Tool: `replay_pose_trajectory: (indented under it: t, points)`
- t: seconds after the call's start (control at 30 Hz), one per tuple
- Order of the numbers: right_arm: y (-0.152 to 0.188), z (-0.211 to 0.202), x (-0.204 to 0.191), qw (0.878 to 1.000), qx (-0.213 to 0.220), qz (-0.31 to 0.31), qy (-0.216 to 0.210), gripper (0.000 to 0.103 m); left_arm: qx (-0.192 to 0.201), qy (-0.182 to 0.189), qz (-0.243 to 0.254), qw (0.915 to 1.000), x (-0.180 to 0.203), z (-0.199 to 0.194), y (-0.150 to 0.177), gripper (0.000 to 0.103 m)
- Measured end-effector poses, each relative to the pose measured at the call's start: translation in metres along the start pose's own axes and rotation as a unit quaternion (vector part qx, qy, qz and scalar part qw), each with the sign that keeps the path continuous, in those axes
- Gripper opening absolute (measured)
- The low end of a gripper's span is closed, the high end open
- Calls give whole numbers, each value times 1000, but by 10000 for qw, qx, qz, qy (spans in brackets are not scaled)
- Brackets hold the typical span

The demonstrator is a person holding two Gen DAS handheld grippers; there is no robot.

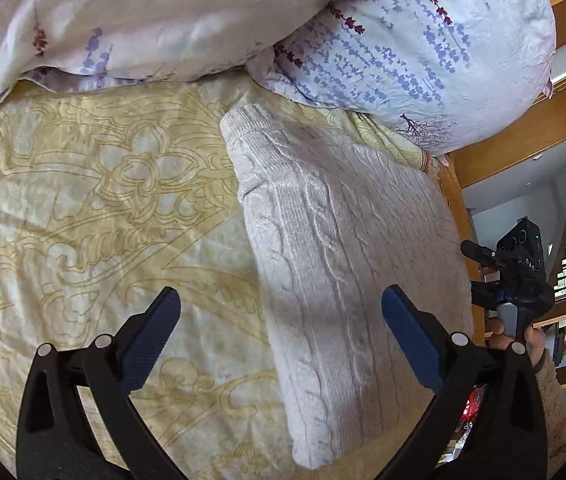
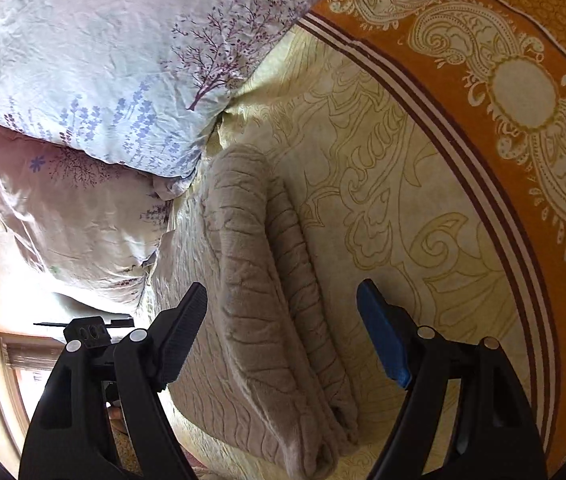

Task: Fold small clothes

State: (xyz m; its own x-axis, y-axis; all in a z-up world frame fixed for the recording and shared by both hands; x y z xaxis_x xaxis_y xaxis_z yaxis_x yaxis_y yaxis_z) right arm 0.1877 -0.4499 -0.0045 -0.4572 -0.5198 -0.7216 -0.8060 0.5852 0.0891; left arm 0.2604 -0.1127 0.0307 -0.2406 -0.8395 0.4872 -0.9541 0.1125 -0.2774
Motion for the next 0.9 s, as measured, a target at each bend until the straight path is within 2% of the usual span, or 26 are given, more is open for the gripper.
replay_pose_trajectory:
  t: [0.1,0.13,0.17,0.2,0.23,0.33,0.4,0.47,0.53,0.6,0.67,0.9]
  points:
    - [2,7,-1,9998,-111,-6,-141,79,-86,153,-133,9998,3,13,-3,99]
    - [3,10,-2,9996,-161,-7,-224,78,22,176,-136,9998,5,13,-5,98]
    - [5,13,-3,9993,-209,-21,-296,72,24,337,-151,9993,7,16,-5,88]
    - [7,17,-5,9989,-281,-43,-377,67,-69,581,-240,9980,9,20,-4,64]
    - [10,22,-6,9985,-370,-60,-406,63,-164,728,-363,9966,10,26,-3,62]
    - [14,29,-10,9979,-388,-161,-496,62,32,758,-466,9960,11,26,1,61]
    - [14,32,-9,9964,-447,-15,-718,62,85,816,-605,9948,10,25,4,61]
    - [15,39,-7,9943,-548,95,-905,54,112,920,-788,9926,9,26,5,60]
    - [19,43,-10,9938,-613,-10,-922,51,112,972,-881,9913,9,26,5,57]
    - [24,46,-11,9922,-683,-24,-1044,45,132,989,-894,9910,10,27,5,46]
    - [28,44,-11,9902,-696,-9,-1215,39,187,1083,-907,9898,10,26,8,39]
    - [48,48,-42,9829,-783,-94,-1666,34,309,1315,-791,9877,8,-6,10,34]
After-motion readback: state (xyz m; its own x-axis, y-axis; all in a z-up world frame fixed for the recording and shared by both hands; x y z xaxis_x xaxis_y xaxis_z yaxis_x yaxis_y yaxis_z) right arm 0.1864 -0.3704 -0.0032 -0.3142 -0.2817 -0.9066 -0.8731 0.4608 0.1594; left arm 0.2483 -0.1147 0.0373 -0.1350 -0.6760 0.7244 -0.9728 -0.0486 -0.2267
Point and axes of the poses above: each gripper's, at about its wrist camera, not at the fingertips, and z roughly the way its jaws point, x to its right, y to its underside, the point moved 4 cm from there along z, roughly the way its jaws point, and after that the axes turned 4 degrees about z, right-handed, at the moved point
